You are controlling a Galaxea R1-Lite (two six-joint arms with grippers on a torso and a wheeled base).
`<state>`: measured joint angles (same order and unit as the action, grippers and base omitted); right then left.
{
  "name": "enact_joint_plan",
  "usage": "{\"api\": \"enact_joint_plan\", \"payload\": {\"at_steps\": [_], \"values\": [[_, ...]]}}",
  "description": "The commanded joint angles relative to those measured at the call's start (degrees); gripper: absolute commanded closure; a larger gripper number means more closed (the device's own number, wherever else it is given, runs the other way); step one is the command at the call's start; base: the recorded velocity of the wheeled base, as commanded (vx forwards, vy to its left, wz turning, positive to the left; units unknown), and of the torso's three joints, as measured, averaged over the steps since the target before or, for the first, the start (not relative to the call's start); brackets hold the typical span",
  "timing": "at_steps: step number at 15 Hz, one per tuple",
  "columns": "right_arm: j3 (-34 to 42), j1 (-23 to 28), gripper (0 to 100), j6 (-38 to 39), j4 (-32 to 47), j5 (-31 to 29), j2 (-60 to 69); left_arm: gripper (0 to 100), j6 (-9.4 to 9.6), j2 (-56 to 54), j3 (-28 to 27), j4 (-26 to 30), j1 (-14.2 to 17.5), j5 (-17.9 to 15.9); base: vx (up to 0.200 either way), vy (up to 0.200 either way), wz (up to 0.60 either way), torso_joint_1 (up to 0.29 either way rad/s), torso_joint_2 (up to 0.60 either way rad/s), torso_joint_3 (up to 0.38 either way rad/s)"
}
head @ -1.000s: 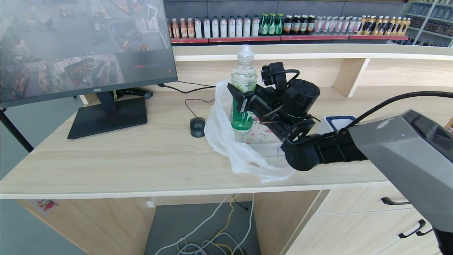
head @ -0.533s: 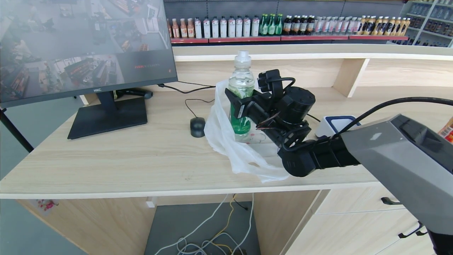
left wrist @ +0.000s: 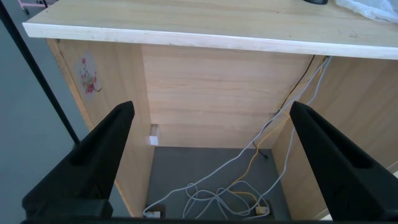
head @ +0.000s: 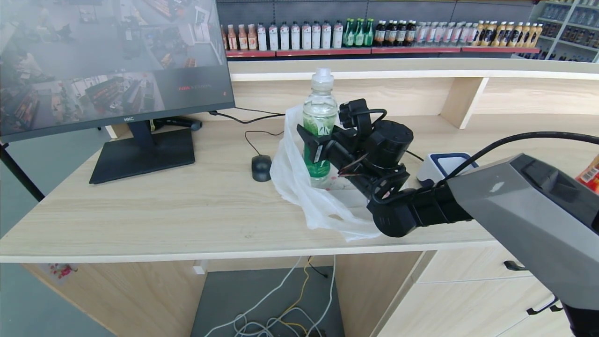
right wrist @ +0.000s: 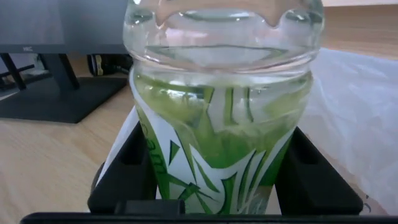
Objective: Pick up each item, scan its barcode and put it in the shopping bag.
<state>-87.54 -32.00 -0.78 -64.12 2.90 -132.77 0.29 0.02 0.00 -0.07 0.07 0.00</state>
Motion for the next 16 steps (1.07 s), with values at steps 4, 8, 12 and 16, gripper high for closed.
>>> {"api": "enact_joint_plan", "payload": {"at_steps": [4,8,12,16], "values": [[1.6,1.1,100,-0.4,0.1,0.4,-0.1,0,-0.03,0.0,0.0,0.0,0.0,0.1,0.0,0.0,0.0,0.0,0.0,0.0],[1.6,1.3,0,-0.3,0.1,0.4,0.1,0,-0.03,0.0,0.0,0.0,0.0,0.0,0.0,0.0,0.0,0.0,0.0,0.0],[2.5,1.3,0,-0.3,0.1,0.3,1.2,0,-0.03,0.0,0.0,0.0,0.0,0.0,0.0,0.0,0.0,0.0,0.0,0.0],[5.5,1.3,0,-0.4,-0.1,0.2,3.9,0,-0.03,0.0,0.0,0.0,0.0,0.1,0.0,0.0,0.0,0.0,0.0,0.0]]}}
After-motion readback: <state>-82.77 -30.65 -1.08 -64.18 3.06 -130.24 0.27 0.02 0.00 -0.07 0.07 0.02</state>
